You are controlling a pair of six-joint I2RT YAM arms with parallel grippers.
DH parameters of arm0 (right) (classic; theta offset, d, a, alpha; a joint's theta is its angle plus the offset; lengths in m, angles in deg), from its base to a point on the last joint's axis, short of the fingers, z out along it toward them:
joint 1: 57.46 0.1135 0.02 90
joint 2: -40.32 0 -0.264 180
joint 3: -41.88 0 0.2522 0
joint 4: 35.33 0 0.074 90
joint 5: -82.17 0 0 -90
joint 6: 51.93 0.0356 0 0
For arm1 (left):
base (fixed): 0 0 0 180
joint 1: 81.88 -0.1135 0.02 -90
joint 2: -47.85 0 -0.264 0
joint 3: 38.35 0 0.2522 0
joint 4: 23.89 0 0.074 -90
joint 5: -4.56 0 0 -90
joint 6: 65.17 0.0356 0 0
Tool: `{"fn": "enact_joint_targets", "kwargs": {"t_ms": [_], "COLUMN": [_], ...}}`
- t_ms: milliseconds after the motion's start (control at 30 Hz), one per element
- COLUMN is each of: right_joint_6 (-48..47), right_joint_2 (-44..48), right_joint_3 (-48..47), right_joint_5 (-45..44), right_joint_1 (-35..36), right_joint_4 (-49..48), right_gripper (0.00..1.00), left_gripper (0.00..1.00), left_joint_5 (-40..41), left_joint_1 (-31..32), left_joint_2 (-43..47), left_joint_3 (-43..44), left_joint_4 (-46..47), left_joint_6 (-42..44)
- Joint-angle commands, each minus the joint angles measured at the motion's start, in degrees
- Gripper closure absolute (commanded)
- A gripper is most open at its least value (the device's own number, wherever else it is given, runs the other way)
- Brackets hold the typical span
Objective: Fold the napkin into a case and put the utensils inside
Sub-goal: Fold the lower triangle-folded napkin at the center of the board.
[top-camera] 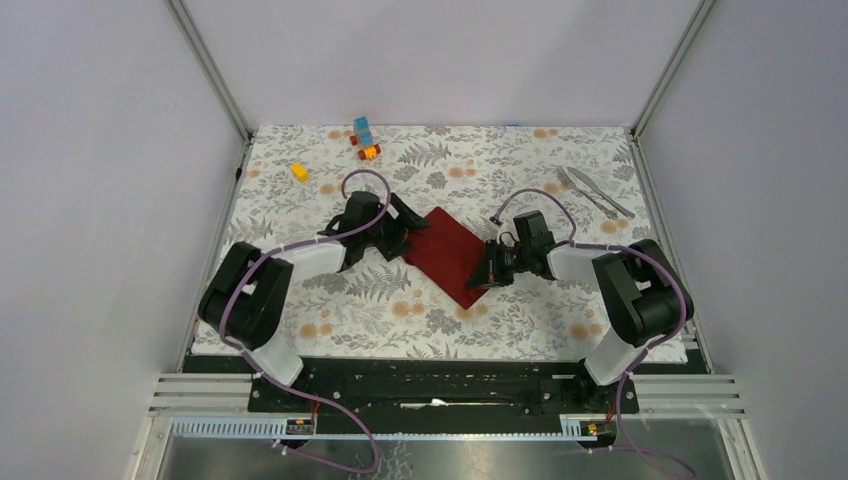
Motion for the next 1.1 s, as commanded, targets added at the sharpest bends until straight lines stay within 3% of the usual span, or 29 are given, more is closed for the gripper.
{"fn": "enact_joint_targets", "kwargs": {"t_ms": [0,133,200,367,533,733,933,1067], "right_joint_6": [-0.16,-0.14,-0.12,-0.1,-0.23,-0.21,-0.56,-2.22], "right_joint_2": [-0.58,-1.26,-1.2,-1.02,-1.31,-2.06,-2.69,-1.85], "right_joint_3": [-0.81,-1.24,-1.22,-1.39,-1.7,-2.4,-2.95,-4.06], "right_joint_5": [0.75,0.9,0.83,1.0,1.09,1.09,0.6,-1.48], "right_joint_1": [-0.54,-0.69,-0.62,-0.65,-0.62,-0.62,-0.62,-0.63], "right_joint_4": [-1.29,-1.37,-1.39,-1.56,-1.57,-1.57,-1.29,1.44], "right_gripper": [1.0,1.0,1.0,1.0,1.0,1.0,1.0,0.85], "left_gripper": [0.12,0.13,0.19,0.58,0.78,0.82,0.82,0.83], "left_joint_5": [-3.52,-5.39,-6.09,-11.68,-15.8,-19.23,-19.66,-20.25], "left_joint_1": [-0.64,-2.58,-4.47,-8.68,-9.11,-8.97,-9.11,-9.05], "left_joint_2": [8.63,12.24,12.63,9.05,2.4,-4.18,-8.67,-12.22], "left_joint_3": [-4.8,-8.16,-9.41,-10.79,-8.85,-8.73,-6.7,-5.18], "left_joint_4": [5.55,6.81,7.32,14.52,21.22,31.54,35.46,37.37], "left_joint_6": [6.59,9.99,10.41,8.26,6.03,1.49,1.25,0.57]}}
